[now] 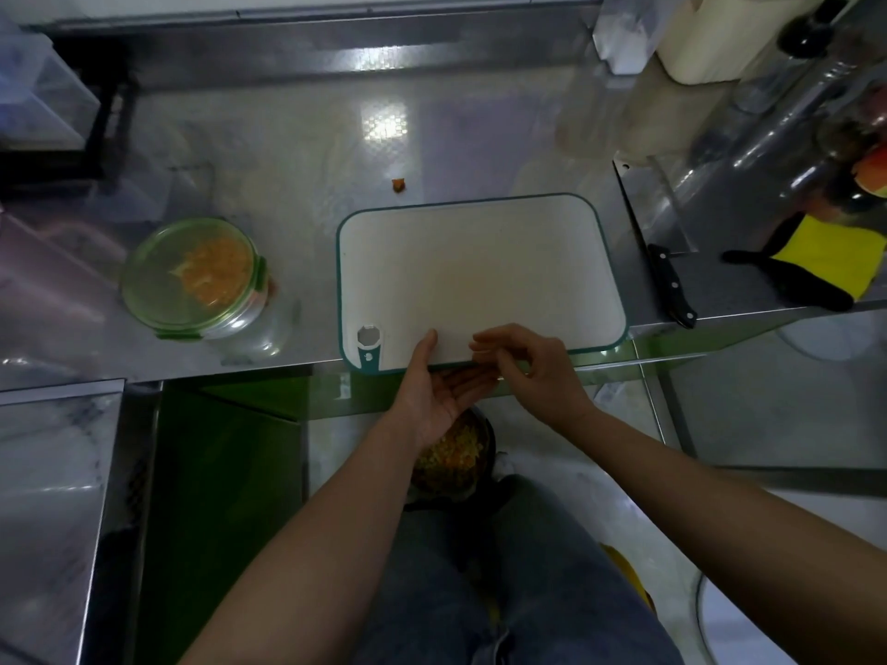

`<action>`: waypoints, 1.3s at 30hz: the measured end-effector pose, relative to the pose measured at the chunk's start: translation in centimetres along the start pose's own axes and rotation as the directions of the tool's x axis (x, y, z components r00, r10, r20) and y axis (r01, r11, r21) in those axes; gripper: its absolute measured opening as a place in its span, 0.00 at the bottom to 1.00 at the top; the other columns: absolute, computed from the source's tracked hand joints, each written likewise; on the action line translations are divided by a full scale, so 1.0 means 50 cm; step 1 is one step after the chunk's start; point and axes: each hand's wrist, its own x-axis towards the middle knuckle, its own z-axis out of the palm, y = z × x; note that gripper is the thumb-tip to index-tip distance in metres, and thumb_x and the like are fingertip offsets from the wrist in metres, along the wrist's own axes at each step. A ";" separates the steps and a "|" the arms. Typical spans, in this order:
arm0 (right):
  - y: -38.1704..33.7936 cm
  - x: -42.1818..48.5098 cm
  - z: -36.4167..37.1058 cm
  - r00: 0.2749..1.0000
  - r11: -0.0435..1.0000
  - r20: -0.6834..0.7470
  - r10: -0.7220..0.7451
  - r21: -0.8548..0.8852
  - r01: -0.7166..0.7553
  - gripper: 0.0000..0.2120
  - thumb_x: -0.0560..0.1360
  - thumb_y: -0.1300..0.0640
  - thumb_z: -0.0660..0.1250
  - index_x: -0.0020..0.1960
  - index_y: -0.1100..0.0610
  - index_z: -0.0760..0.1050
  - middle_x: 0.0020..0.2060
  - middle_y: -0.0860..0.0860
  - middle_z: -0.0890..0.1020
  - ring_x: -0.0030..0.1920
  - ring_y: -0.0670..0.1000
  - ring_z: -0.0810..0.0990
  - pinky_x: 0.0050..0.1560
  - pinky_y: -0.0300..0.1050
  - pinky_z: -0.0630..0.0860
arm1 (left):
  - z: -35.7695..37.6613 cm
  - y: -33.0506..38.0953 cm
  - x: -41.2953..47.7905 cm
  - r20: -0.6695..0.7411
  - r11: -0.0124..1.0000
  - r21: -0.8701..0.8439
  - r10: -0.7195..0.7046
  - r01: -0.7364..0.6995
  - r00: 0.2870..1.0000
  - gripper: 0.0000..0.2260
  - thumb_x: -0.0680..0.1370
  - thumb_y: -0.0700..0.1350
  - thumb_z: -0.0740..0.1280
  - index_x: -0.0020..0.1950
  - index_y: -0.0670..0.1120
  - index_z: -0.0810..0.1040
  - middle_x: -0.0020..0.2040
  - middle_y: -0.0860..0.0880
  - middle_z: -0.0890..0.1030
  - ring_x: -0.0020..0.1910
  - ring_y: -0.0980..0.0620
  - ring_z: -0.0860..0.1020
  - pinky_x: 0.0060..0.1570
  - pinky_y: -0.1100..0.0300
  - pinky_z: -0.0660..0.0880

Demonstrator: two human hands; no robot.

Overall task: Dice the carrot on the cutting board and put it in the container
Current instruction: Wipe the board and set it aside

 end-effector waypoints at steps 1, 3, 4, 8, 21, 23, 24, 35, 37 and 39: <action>-0.003 0.001 0.000 1.000 1.000 0.001 0.005 0.000 -0.005 0.12 0.76 0.71 0.60 0.53 0.62 0.79 0.45 0.54 0.85 0.46 0.45 0.84 0.49 0.41 0.81 | 0.002 -0.001 -0.001 -0.009 1.000 -0.001 0.002 -0.002 1.000 0.29 0.77 0.59 0.62 0.64 0.35 0.74 0.54 0.35 0.81 0.49 0.41 0.83 0.52 0.52 0.80; -0.007 0.007 -0.001 0.999 1.000 -0.033 0.005 0.004 -0.005 0.11 0.76 0.71 0.60 0.51 0.61 0.79 0.43 0.53 0.85 0.45 0.45 0.84 0.47 0.39 0.80 | 0.003 -0.002 0.000 -0.020 1.000 -0.011 0.006 -0.006 1.000 0.29 0.77 0.59 0.63 0.65 0.34 0.73 0.54 0.35 0.81 0.50 0.41 0.82 0.52 0.51 0.80; -0.009 0.012 -0.002 0.998 1.000 -0.068 0.003 0.005 -0.003 0.11 0.76 0.71 0.60 0.51 0.61 0.79 0.43 0.53 0.85 0.45 0.45 0.84 0.47 0.39 0.80 | 0.003 -0.002 0.000 -0.021 1.000 -0.014 0.006 -0.007 1.000 0.29 0.78 0.59 0.63 0.65 0.34 0.73 0.55 0.34 0.81 0.52 0.40 0.82 0.53 0.50 0.80; 0.000 0.025 -0.014 0.988 0.991 -0.147 -0.058 -0.131 0.038 0.11 0.75 0.63 0.61 0.52 0.61 0.80 0.47 0.52 0.84 0.48 0.45 0.82 0.51 0.37 0.78 | 0.003 -0.003 0.000 -0.019 1.000 -0.007 0.001 -0.001 1.000 0.29 0.78 0.58 0.63 0.64 0.34 0.71 0.57 0.33 0.79 0.55 0.38 0.80 0.53 0.48 0.79; 0.017 -0.011 -0.014 0.989 0.963 -0.004 -0.147 -0.230 0.142 0.14 0.72 0.67 0.64 0.55 0.58 0.80 0.47 0.50 0.84 0.51 0.47 0.81 0.54 0.44 0.77 | 0.005 -0.005 0.006 -0.022 1.000 -0.013 0.001 -0.001 1.000 0.27 0.77 0.59 0.63 0.61 0.35 0.75 0.53 0.35 0.82 0.49 0.41 0.83 0.53 0.51 0.79; 0.012 -0.006 -0.015 0.993 0.975 -0.017 -0.116 -0.194 0.110 0.14 0.73 0.67 0.63 0.56 0.58 0.80 0.48 0.50 0.84 0.51 0.46 0.82 0.54 0.45 0.79 | 0.006 -0.005 0.005 -0.036 1.000 -0.028 0.003 -0.004 0.999 0.27 0.77 0.58 0.63 0.61 0.35 0.74 0.53 0.34 0.82 0.49 0.41 0.83 0.54 0.50 0.79; 0.012 -0.006 -0.015 0.994 0.976 -0.012 -0.108 -0.193 0.104 0.14 0.73 0.67 0.64 0.56 0.57 0.79 0.48 0.50 0.84 0.50 0.47 0.82 0.54 0.46 0.79 | 0.007 -0.005 0.005 -0.036 0.999 -0.032 0.004 -0.006 0.999 0.26 0.78 0.58 0.63 0.61 0.35 0.74 0.52 0.35 0.82 0.49 0.41 0.83 0.53 0.50 0.79; -0.001 -0.008 -0.015 0.997 0.988 0.011 -0.071 -0.134 0.072 0.08 0.74 0.66 0.67 0.51 0.58 0.80 0.40 0.49 0.85 0.44 0.42 0.84 0.49 0.41 0.80 | 0.006 -0.007 -0.009 -0.028 0.999 0.030 0.016 -0.015 0.999 0.22 0.80 0.55 0.61 0.56 0.35 0.77 0.45 0.38 0.83 0.44 0.45 0.83 0.50 0.53 0.80; -0.004 -0.013 -0.012 0.996 0.983 0.003 -0.089 -0.159 0.088 0.08 0.74 0.64 0.66 0.51 0.58 0.80 0.41 0.48 0.85 0.44 0.43 0.83 0.48 0.43 0.80 | 0.002 -0.009 -0.013 -0.048 0.998 0.066 0.021 -0.018 0.999 0.23 0.80 0.55 0.61 0.58 0.35 0.76 0.47 0.38 0.83 0.45 0.45 0.83 0.48 0.54 0.81; -0.003 -0.010 -0.010 0.993 0.970 -0.070 -0.098 -0.231 0.079 0.10 0.74 0.61 0.63 0.53 0.57 0.80 0.45 0.49 0.84 0.48 0.47 0.82 0.51 0.45 0.79 | -0.001 -0.010 -0.014 -0.074 0.995 0.103 0.025 -0.017 0.997 0.24 0.80 0.55 0.61 0.61 0.34 0.75 0.52 0.36 0.81 0.49 0.43 0.82 0.49 0.54 0.80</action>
